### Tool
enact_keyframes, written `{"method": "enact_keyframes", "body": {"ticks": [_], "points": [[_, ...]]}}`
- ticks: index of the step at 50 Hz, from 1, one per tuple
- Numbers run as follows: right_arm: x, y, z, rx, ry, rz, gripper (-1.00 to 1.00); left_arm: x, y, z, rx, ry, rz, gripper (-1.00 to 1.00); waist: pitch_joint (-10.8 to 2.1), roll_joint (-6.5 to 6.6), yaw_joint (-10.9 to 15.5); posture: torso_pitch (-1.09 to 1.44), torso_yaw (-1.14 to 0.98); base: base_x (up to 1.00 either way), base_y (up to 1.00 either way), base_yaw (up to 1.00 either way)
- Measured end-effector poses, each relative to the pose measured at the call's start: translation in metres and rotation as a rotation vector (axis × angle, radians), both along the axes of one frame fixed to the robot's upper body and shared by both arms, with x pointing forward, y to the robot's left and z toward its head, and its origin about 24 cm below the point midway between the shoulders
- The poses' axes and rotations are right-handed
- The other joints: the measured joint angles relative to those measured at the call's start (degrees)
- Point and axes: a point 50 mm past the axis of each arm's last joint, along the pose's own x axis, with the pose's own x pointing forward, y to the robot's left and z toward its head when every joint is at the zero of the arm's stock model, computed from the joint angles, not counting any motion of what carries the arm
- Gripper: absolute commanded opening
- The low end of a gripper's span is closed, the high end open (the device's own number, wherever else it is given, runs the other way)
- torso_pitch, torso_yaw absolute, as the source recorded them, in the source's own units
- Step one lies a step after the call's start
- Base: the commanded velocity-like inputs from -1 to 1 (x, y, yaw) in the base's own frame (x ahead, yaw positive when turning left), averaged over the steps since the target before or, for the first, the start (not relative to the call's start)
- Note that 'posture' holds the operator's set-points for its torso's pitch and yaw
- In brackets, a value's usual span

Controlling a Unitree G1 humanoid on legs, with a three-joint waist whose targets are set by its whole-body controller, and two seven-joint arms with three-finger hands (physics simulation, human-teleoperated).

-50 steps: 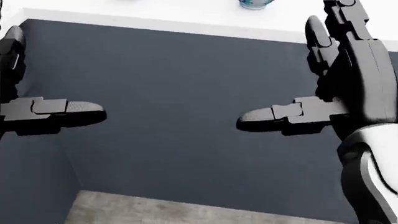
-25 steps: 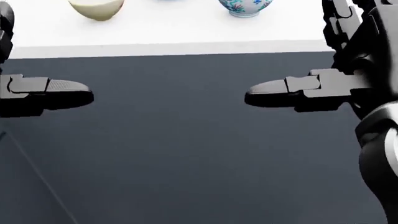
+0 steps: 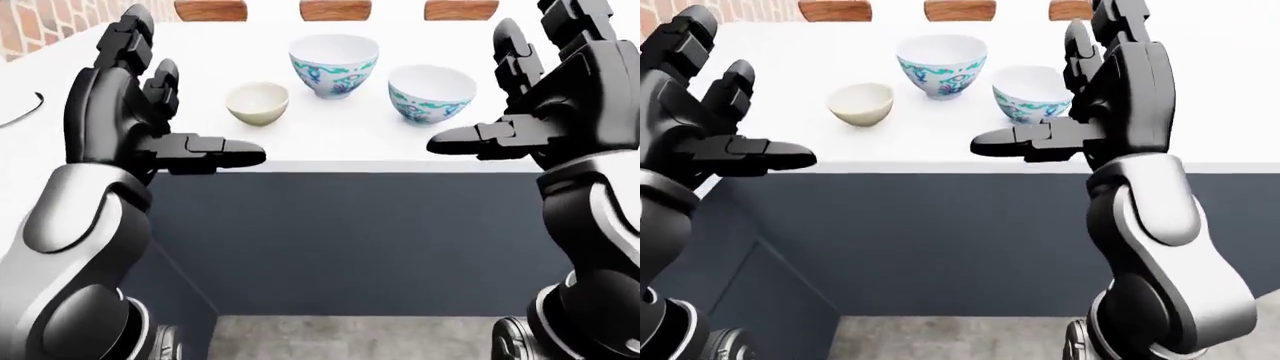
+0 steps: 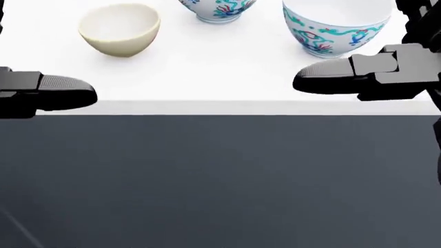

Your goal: Stack the bowls from largest to smallest.

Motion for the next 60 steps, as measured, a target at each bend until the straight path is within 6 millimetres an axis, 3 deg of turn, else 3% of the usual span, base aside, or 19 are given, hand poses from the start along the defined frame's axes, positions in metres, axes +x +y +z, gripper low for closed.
{"method": "enact_keyframes", "body": {"ticks": [3,6,9,13,14,18,21,24,27,29,30,34,35,38,42,45,49,56,60], "points": [[0.005,0.005,-0.007,-0.007,0.058,0.032,1.0,0.005,0.004,-0.009,-0.012,0.063,0.023,1.0,0.8,-1.91,1.11,0.0,0.0,0.08,0.0,0.0],[0.008,0.005,-0.008,-0.013,0.087,0.046,1.0,0.008,0.006,-0.014,-0.011,0.108,0.036,1.0,-0.76,-1.27,1.54,0.0,0.0,0.11,0.0,0.0],[0.0,0.002,0.001,-0.004,0.021,0.025,1.0,0.002,0.004,-0.003,-0.003,0.034,0.027,1.0,-2.04,-1.44,1.23,0.0,0.0,0.11,0.0,0.0],[-0.005,0.0,0.009,0.001,-0.033,0.009,1.0,-0.002,0.002,0.007,-0.004,-0.028,0.009,1.0,-2.18,-4.04,0.93,0.0,0.0,0.12,0.0,0.0],[-0.004,-0.001,0.007,0.002,-0.027,0.002,1.0,-0.002,0.001,0.004,-0.006,-0.018,0.0,1.0,-1.74,-3.38,0.46,0.0,0.0,0.12,0.0,0.0],[0.002,-0.002,0.0,0.003,0.03,-0.013,1.0,0.003,-0.001,-0.004,0.005,0.051,-0.024,1.0,-1.13,-3.73,0.35,0.0,0.0,0.13,0.08,0.0],[0.002,0.002,-0.002,-0.001,0.024,0.004,1.0,0.002,0.003,-0.001,0.003,0.038,-0.006,1.0,-1.13,-2.9,0.63,0.0,0.0,0.06,0.11,0.0],[0.002,0.003,-0.002,-0.003,0.019,0.007,1.0,-0.001,0.006,0.004,-0.003,0.008,0.007,1.0,-1.32,-1.06,0.65,0.0,0.0,0.0,0.19,0.0],[0.003,0.001,-0.002,0.002,0.026,-0.001,1.0,0.0,0.004,0.003,0.001,0.013,-0.001,1.0,-1.35,2.3,0.24,0.0,0.0,0.13,0.1,0.0],[0.004,0.004,-0.005,0.003,0.041,0.015,1.0,0.002,0.006,-0.002,-0.004,0.037,0.009,1.0,-0.19,1.57,0.96,0.0,0.0,0.16,0.09,0.0],[0.004,0.006,-0.007,-0.002,0.05,0.028,1.0,0.003,0.008,-0.005,-0.006,0.051,0.02,1.0,-0.14,1.82,1.07,0.0,0.0,0.16,0.07,0.0],[0.002,0.003,-0.004,0.002,0.03,0.03,1.0,0.003,0.007,-0.005,-0.003,0.042,0.025,1.0,-1.24,0.97,0.91,0.0,0.0,0.11,0.02,0.0],[0.0,0.002,-0.001,0.008,0.012,0.023,1.0,0.001,0.006,-0.002,-0.001,0.025,0.02,1.0,-1.0,0.61,0.75,0.0,0.0,0.0,0.0,0.0],[-0.002,-0.001,0.002,0.021,-0.019,0.012,1.0,-0.001,0.006,0.001,-0.003,-0.002,0.017,1.0,0.21,-1.05,0.97,0.0,0.0,0.02,0.0,0.0],[0.004,0.001,-0.004,0.017,0.035,0.023,1.0,0.004,0.009,-0.007,-0.009,0.059,0.03,1.0,-0.4,-4.52,1.63,0.0,0.0,0.2,0.0,0.0],[0.001,-0.005,-0.003,0.024,0.029,-0.001,1.0,0.003,0.003,-0.008,-0.002,0.055,0.004,1.0,0.18,-3.04,0.78,0.0,0.0,0.28,0.0,0.0],[-0.002,-0.007,0.002,0.029,0.0,-0.024,1.0,0.0,0.001,-0.002,0.006,0.024,-0.021,1.0,-0.99,-3.0,0.54,0.0,0.0,0.24,0.0,0.0],[-0.004,-0.003,0.006,0.028,-0.023,0.007,1.0,-0.003,0.007,0.003,-0.005,-0.003,0.01,1.0,-1.0,1.25,-0.27,0.0,0.0,0.11,0.0,0.0],[0.0,-0.001,-0.003,0.025,0.033,0.027,1.0,0.001,0.011,-0.005,-0.014,0.047,0.028,1.0,0.49,-0.78,0.09,0.0,0.0,0.0,-0.01,0.0]]}}
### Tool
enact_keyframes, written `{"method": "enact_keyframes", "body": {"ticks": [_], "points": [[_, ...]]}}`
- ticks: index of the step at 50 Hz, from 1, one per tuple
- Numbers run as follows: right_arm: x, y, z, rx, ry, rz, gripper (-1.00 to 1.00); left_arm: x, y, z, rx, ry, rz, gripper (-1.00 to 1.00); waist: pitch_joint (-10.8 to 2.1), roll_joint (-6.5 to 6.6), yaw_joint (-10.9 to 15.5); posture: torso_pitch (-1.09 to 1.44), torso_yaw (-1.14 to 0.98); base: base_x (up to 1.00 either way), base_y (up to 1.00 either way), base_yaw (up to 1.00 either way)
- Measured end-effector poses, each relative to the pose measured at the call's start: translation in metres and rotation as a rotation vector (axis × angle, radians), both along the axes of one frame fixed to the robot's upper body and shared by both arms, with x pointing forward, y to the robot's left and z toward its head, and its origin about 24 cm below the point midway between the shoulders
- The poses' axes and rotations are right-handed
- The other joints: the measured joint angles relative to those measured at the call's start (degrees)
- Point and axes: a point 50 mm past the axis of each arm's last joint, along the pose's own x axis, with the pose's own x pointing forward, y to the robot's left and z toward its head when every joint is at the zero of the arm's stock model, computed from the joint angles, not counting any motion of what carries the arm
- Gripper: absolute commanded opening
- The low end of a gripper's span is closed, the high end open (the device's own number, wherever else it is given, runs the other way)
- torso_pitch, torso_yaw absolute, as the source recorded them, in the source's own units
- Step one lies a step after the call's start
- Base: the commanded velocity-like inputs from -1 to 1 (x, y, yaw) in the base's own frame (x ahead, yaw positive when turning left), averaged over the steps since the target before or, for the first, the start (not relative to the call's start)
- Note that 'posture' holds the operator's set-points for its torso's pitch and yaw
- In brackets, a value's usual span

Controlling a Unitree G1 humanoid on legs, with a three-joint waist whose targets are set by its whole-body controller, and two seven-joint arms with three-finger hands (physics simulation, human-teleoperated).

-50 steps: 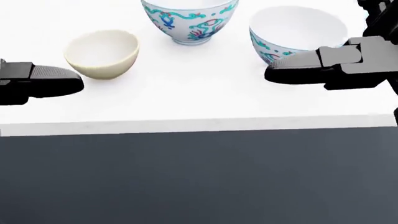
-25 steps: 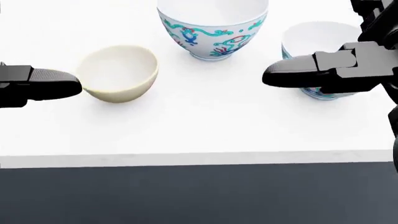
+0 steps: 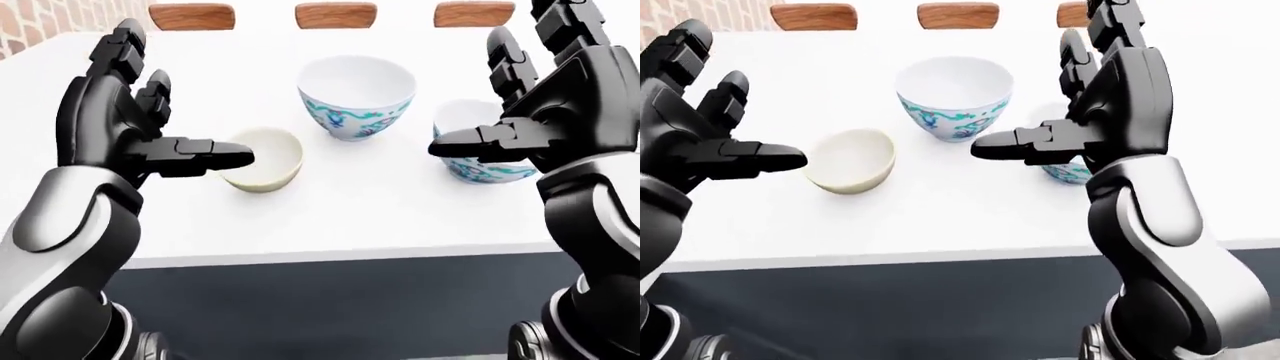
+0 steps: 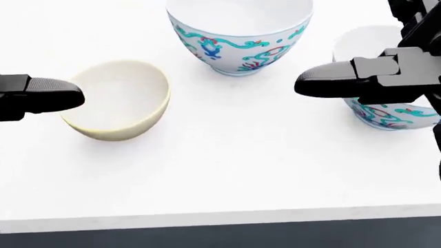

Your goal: Stack the bowls from largest to smallest.

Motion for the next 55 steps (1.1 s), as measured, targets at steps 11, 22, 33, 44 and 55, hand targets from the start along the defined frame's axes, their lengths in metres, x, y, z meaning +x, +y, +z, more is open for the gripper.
{"method": "enact_keyframes", "body": {"ticks": [11,22,33,44,55], "points": [[-0.007,-0.001,0.01,-0.005,-0.065,-0.005,1.0,-0.005,-0.001,0.009,0.009,-0.056,-0.007,1.0,-2.45,-0.11,0.79,0.0,0.0,0.0,-0.22,0.0],[-0.003,-0.004,0.007,-0.022,-0.015,-0.031,1.0,-0.002,-0.003,0.004,0.019,-0.004,-0.036,1.0,0.12,1.2,0.47,0.0,0.0,0.0,-0.03,0.0],[-0.02,0.0,0.014,-0.175,-0.01,-0.001,1.0,-0.005,0.004,0.006,0.019,-0.023,-0.004,1.0,-0.84,-0.69,0.64,0.0,0.0,0.0,0.0,0.0],[-0.037,0.005,0.012,-0.493,0.085,0.017,1.0,-0.007,0.006,0.008,0.018,-0.028,0.002,1.0,-0.66,-1.11,0.82,0.0,0.0,0.0,0.0,0.0],[-0.035,0.001,-0.003,-0.79,0.195,-0.07,1.0,-0.005,0.009,0.005,0.016,-0.014,0.011,1.0,-0.44,-1.18,0.6,0.0,0.0,0.0,0.0,0.0]]}}
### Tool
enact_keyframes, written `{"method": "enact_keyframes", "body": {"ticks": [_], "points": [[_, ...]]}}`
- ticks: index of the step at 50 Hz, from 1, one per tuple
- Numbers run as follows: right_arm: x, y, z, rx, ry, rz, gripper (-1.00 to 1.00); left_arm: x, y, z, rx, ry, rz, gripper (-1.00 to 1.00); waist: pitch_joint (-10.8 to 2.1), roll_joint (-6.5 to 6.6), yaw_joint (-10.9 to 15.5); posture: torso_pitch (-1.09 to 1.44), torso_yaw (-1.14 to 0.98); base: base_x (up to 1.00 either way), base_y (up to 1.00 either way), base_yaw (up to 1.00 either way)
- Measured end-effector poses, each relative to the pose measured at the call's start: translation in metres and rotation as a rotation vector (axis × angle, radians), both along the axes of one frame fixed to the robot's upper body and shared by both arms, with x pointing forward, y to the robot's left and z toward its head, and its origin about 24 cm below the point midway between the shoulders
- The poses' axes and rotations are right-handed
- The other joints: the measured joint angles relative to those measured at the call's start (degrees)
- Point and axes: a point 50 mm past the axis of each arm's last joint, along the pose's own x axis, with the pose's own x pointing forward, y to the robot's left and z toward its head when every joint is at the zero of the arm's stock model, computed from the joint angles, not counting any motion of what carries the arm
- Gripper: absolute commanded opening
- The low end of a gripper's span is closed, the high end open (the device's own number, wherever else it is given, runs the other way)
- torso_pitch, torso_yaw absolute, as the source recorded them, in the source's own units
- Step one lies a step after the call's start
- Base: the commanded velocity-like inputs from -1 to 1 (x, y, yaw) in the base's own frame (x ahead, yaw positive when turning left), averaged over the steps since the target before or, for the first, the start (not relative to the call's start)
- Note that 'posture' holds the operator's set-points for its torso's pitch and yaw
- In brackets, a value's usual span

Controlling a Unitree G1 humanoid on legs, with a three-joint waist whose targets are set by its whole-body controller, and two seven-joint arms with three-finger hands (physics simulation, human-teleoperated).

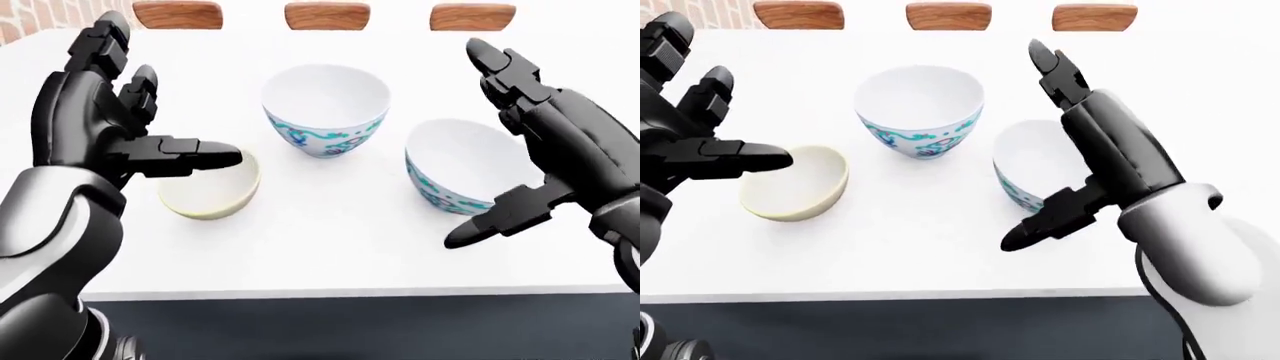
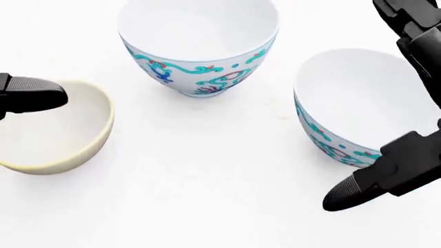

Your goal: Stack the bowls from largest to smallest.

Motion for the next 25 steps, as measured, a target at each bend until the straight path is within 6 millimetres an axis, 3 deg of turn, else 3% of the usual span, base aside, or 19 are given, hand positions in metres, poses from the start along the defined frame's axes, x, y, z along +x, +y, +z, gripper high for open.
{"method": "enact_keyframes", "body": {"ticks": [7,17,25], "points": [[0.003,-0.004,-0.002,-0.089,-0.013,-0.042,1.0,-0.001,0.0,0.001,0.0,-0.007,-0.001,1.0,-0.17,0.19,-0.15,0.0,0.0,0.0,0.0,0.0],[0.014,-0.011,-0.021,-0.172,0.043,-0.11,1.0,0.0,0.0,0.001,0.001,-0.007,-0.001,1.0,-0.4,0.68,-0.46,0.0,0.0,0.0,0.0,0.0],[0.021,-0.017,-0.032,-0.182,0.059,-0.174,1.0,0.001,0.0,0.0,-0.003,-0.007,-0.004,1.0,-0.63,1.97,-0.75,0.0,0.0,0.0,0.0,0.0]]}}
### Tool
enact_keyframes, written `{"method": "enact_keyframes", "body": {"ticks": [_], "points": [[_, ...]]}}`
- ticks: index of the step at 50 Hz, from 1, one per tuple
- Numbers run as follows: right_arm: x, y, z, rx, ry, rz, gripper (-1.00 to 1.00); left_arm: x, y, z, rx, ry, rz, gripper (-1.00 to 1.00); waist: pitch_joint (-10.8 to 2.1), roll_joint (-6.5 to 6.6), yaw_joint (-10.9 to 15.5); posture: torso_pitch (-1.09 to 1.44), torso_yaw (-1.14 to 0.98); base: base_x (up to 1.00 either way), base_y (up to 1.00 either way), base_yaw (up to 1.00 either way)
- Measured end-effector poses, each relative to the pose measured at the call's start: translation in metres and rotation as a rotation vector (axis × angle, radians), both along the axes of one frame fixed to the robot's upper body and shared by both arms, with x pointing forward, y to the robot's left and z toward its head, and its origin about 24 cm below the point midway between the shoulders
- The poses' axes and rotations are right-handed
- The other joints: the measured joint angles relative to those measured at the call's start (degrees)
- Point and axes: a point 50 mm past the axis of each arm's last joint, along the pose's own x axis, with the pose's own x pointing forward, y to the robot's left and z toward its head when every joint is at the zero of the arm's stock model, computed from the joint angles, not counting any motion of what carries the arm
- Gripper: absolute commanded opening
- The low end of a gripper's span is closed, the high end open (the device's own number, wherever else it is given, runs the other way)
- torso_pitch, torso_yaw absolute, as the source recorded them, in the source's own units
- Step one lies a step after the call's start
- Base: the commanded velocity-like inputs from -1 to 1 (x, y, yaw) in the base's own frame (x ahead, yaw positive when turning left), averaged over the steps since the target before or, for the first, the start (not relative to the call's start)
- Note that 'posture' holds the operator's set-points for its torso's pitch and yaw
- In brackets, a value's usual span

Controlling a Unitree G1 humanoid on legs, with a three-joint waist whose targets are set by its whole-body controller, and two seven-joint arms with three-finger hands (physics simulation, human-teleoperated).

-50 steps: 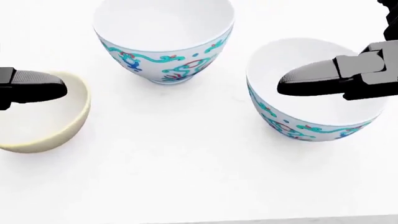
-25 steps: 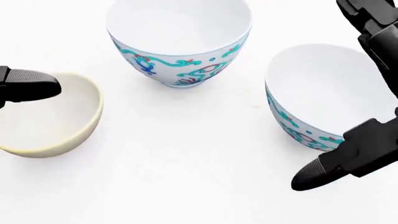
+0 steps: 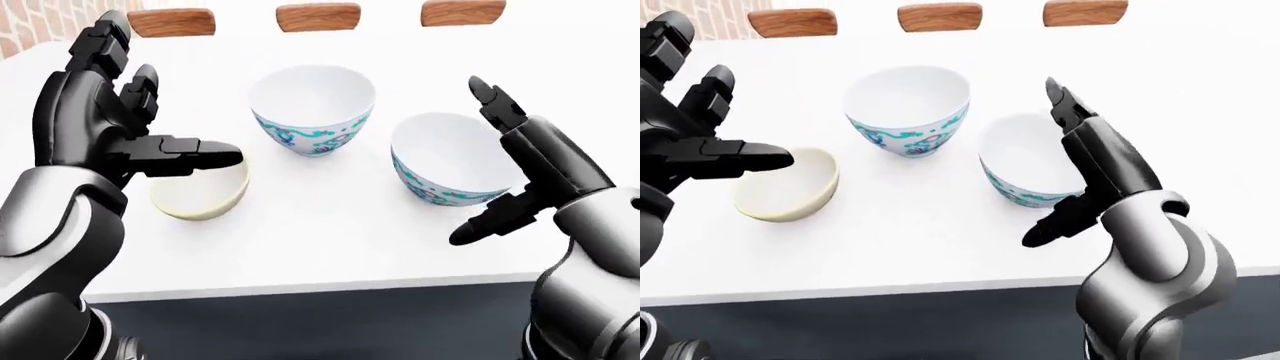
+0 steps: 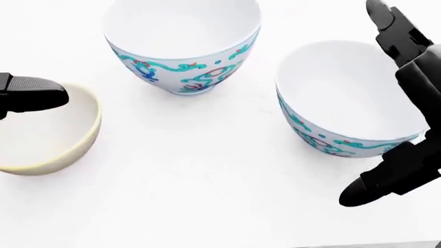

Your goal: Stack the bowls from largest to smallest.

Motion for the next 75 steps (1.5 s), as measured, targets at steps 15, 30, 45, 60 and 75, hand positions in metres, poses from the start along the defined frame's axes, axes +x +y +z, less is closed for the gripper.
{"method": "enact_keyframes", "body": {"ticks": [15,30,45,60,75], "points": [[0.016,0.004,-0.014,-0.101,0.035,-0.021,0.63,0.001,0.0,-0.002,-0.006,0.004,-0.004,1.0,-0.59,0.65,-0.41,0.0,0.0,0.0,0.0,0.0],[0.019,0.009,-0.029,-0.183,0.071,-0.029,0.23,0.0,0.003,-0.001,-0.015,0.004,0.003,1.0,-0.9,0.14,-0.41,0.0,0.0,0.0,0.0,0.0],[0.018,0.012,-0.022,-0.219,0.056,-0.037,-1.0,-0.002,0.005,0.0,-0.012,-0.003,0.011,1.0,-0.94,0.07,-0.24,0.0,0.0,0.0,0.0,0.0],[0.017,0.024,0.044,-0.237,-0.035,-0.018,-1.0,-0.01,0.007,-0.003,0.015,-0.04,-0.027,1.0,-0.08,1.08,-0.62,0.0,0.0,0.0,0.0,0.0],[0.023,0.051,0.099,-0.292,-0.086,0.027,-1.0,-0.017,0.015,0.001,0.026,-0.042,-0.015,1.0,-2.94,1.83,-1.09,-0.14,0.0,0.0,0.0,0.0]]}}
